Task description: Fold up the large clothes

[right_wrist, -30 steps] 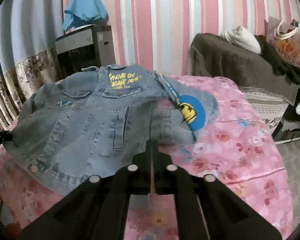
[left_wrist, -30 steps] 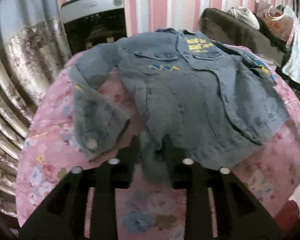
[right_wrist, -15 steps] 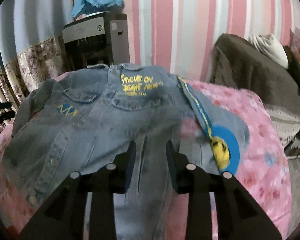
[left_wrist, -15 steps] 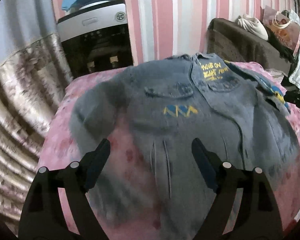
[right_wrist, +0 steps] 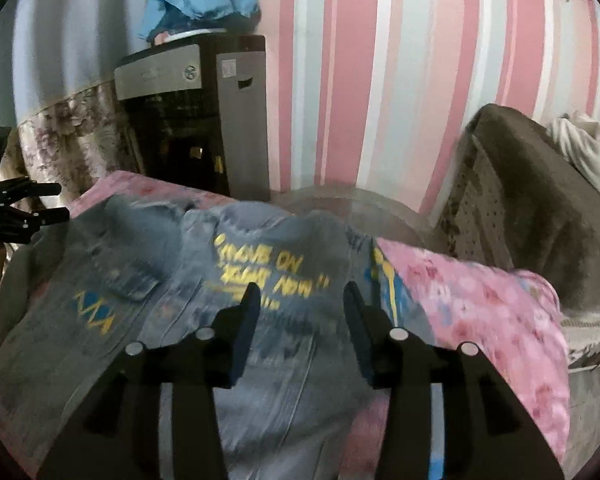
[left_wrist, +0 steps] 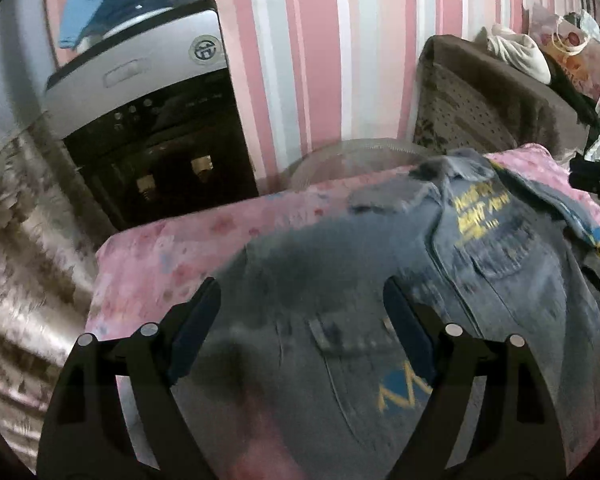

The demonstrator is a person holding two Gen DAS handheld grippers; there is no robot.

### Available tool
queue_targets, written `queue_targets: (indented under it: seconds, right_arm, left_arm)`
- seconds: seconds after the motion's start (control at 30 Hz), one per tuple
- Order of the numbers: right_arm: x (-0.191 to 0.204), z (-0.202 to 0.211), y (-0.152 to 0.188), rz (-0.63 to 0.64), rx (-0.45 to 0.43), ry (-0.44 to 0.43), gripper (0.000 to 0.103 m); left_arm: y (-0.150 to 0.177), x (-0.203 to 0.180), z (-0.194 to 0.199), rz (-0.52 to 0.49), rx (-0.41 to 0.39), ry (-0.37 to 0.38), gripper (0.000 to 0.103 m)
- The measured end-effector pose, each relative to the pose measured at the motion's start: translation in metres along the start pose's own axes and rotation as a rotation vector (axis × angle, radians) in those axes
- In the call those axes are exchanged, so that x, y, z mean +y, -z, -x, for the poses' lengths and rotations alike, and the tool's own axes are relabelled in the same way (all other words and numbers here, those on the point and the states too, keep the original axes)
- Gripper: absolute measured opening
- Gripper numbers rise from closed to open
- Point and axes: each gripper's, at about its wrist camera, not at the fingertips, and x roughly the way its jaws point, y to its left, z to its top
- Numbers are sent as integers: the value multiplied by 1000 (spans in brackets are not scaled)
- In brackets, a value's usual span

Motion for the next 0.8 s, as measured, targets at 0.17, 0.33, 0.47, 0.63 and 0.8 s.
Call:
queue_targets:
  seconds: [0.17,0.33,0.47,0.63,0.8]
  right_arm:
    - [-8,-49,-24,6,34,-17,44]
    - [-19,-88,-44,15,59,-56,52]
    - [-29,-128,-57,1,131,-115,62]
    - [-44,-174,-61,-21,228,-130,79]
    - [-43,-208,-49,-23,335,-176,56]
  left_arm:
    - [-27,18,-42,4,33,16,83]
    - [-43,34,-84,-6,97,83,83]
    - [-38,35,-116,-17,164,134,83]
    - [-16,17,-142,-91,229,138,70]
    - [-6,0,-150,-155,208,96,58]
